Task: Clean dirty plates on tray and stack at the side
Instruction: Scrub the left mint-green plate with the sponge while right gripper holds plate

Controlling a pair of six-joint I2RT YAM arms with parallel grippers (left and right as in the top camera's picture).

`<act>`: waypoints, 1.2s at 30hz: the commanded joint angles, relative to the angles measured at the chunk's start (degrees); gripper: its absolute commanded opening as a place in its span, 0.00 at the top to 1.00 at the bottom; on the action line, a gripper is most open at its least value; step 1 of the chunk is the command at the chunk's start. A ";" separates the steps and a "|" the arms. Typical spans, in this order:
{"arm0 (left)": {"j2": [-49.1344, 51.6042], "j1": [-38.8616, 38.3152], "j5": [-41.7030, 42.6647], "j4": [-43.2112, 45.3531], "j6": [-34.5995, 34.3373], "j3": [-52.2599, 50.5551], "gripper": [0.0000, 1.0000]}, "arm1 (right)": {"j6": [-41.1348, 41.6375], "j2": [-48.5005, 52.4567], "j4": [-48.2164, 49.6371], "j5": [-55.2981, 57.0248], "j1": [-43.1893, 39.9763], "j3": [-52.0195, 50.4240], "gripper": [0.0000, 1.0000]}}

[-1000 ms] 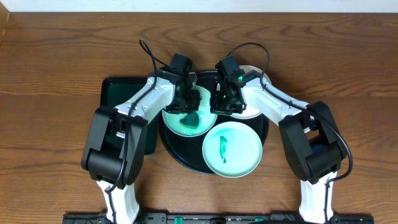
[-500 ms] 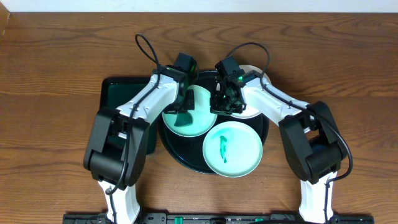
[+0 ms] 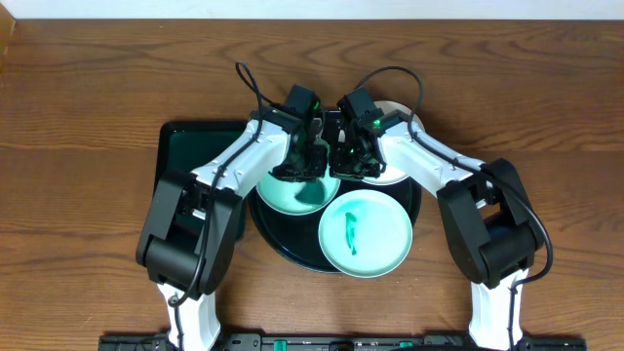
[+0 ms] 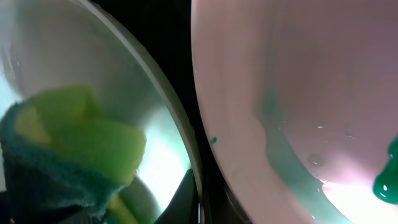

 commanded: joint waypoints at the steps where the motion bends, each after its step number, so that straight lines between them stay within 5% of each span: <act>1: 1.79 0.09 1.46 1.75 0.90 0.35 0.93 | 0.59 1.92 -0.24 0.17 0.28 -0.74 0.99; 12: 2.73 0.68 -9.20 6.99 -0.39 0.35 0.93 | 0.57 1.92 -0.39 0.22 0.28 -0.74 0.99; 23: 2.73 1.49 -32.35 0.50 -4.96 0.35 0.93 | 0.59 1.92 -0.39 0.61 0.28 -0.74 0.99; 29: 2.73 1.49 -31.91 -7.65 -6.25 0.35 0.93 | 0.59 1.92 -0.37 0.61 0.28 -0.74 0.99; 36: 2.73 1.44 -15.10 -14.32 -4.98 0.35 0.93 | 0.59 1.92 -0.39 0.61 0.28 -0.74 0.99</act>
